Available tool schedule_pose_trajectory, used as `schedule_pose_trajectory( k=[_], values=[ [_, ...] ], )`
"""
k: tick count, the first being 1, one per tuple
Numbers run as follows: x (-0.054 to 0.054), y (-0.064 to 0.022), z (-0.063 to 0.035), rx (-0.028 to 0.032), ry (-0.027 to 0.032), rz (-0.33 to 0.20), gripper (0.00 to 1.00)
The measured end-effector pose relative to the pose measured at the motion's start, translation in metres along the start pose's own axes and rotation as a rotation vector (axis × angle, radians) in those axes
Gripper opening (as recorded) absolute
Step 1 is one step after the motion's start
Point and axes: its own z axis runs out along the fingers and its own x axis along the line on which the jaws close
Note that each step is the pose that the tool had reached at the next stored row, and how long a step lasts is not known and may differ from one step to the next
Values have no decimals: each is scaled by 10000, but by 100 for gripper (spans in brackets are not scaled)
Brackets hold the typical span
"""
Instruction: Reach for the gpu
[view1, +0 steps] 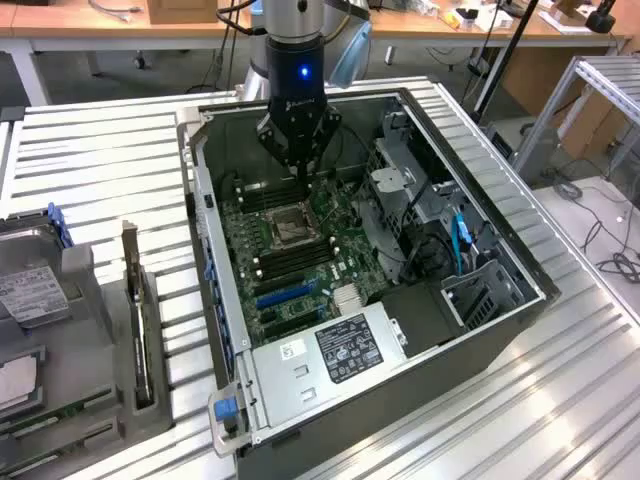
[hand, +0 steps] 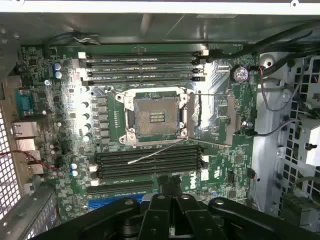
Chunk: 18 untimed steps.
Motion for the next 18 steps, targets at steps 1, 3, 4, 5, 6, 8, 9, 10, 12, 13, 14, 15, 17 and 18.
schedule_pose_trajectory(
  k=[1,3,4,5,6,8,9,10,12,13,14,15,17,18],
  values=[
    [0,0,0,-1,-1,0,11],
    [0,0,0,0,0,0,11],
    [0,0,0,0,0,0,11],
    [0,0,0,0,0,0,11],
    [0,0,0,0,0,0,11],
    [0,0,0,0,0,0,11],
    [0,0,0,0,0,0,11],
    [0,0,0,0,0,0,11],
    [0,0,0,0,0,0,11],
    [0,0,0,0,-1,0,11],
    [-1,0,0,0,0,0,11],
    [-34,3,7,4,57,-8,11],
    [-132,11,27,20,162,-23,11],
    [-175,14,36,23,208,-31,11]
  ],
)
